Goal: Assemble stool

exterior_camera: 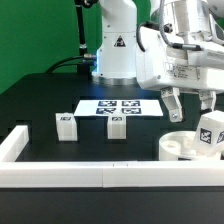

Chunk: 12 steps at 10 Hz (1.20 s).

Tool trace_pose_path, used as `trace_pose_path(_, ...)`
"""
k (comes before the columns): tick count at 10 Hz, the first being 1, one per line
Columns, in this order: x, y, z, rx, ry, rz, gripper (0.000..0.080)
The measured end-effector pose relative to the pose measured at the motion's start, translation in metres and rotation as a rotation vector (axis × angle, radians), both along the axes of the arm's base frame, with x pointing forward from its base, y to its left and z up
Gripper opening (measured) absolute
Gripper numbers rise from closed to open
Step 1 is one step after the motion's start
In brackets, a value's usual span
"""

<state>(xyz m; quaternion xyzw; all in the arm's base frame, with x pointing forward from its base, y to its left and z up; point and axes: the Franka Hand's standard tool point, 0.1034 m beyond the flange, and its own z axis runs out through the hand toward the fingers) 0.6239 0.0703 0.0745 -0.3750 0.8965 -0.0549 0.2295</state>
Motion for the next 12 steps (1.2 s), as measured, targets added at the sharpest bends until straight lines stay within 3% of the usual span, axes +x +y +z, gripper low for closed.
trace_pose_path(4, 0.000, -0.014, -0.001, -0.049, -0.004, 0.071, 0.0649)
trace_pose_path(6, 0.003, -0.032, 0.013, -0.087, -0.027, 0.125, 0.0649)
trace_pose_path(9, 0.013, -0.070, 0.047, -0.161, -0.080, 0.213, 0.0649)
trace_pose_path(10, 0.013, -0.079, 0.050, -0.183, -0.086, 0.232, 0.0649)
trace_pose_path(11, 0.011, -0.077, 0.044, -0.184, -0.078, 0.233, 0.0649)
trace_pose_path(12, 0.011, -0.076, 0.043, -0.213, -0.078, 0.287, 0.0649)
